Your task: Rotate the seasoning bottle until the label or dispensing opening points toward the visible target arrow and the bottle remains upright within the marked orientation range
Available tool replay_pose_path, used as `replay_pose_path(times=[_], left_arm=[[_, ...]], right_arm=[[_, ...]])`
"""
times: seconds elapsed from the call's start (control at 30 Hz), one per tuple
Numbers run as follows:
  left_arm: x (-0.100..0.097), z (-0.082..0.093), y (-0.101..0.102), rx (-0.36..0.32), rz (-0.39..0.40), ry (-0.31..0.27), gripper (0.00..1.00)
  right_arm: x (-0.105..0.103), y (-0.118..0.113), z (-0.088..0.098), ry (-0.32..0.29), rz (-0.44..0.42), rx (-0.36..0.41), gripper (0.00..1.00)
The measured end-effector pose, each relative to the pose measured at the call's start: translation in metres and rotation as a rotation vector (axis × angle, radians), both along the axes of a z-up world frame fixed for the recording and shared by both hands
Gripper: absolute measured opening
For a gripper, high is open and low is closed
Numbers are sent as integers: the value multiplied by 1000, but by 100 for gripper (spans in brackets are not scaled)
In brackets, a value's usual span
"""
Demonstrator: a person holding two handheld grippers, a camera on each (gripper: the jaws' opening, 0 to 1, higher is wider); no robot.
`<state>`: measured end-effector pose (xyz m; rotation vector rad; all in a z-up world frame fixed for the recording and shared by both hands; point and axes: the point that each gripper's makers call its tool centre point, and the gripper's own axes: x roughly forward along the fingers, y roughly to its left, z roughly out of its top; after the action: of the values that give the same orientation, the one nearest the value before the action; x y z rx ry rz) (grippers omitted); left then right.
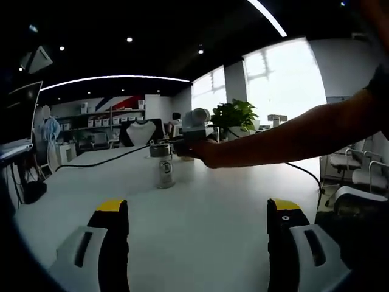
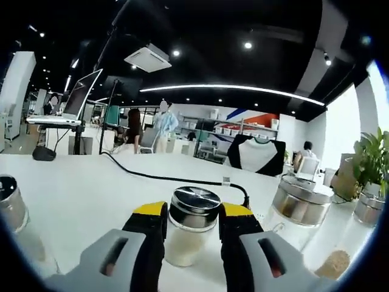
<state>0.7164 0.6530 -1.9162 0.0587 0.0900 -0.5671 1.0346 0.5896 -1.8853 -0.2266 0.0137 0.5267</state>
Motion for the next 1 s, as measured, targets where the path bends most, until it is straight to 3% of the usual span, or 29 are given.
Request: replay_pose_path(times=[0.1, 0.5, 0.63, 0.73, 0.77, 1.0], left_arm=[[0, 1, 0, 2, -2, -5, 100], [-2, 3, 1, 11, 9, -12, 100], [-3, 7, -1, 9, 6, -22, 100], [-3, 6, -2, 10, 3, -21, 100], [-3, 5, -4, 12, 2, -15, 100], [-4, 7, -11, 13, -10, -19, 99]], right_arm=[[-7, 0, 1, 33, 20, 58, 30], [-40, -14, 18, 18, 96, 89, 30], [-59, -23, 18, 60, 146, 140, 30], [-69, -28, 18, 55, 165, 139, 30], [-82, -29, 17, 44, 195, 117, 30], [-123, -26, 10, 13, 300, 27, 30]])
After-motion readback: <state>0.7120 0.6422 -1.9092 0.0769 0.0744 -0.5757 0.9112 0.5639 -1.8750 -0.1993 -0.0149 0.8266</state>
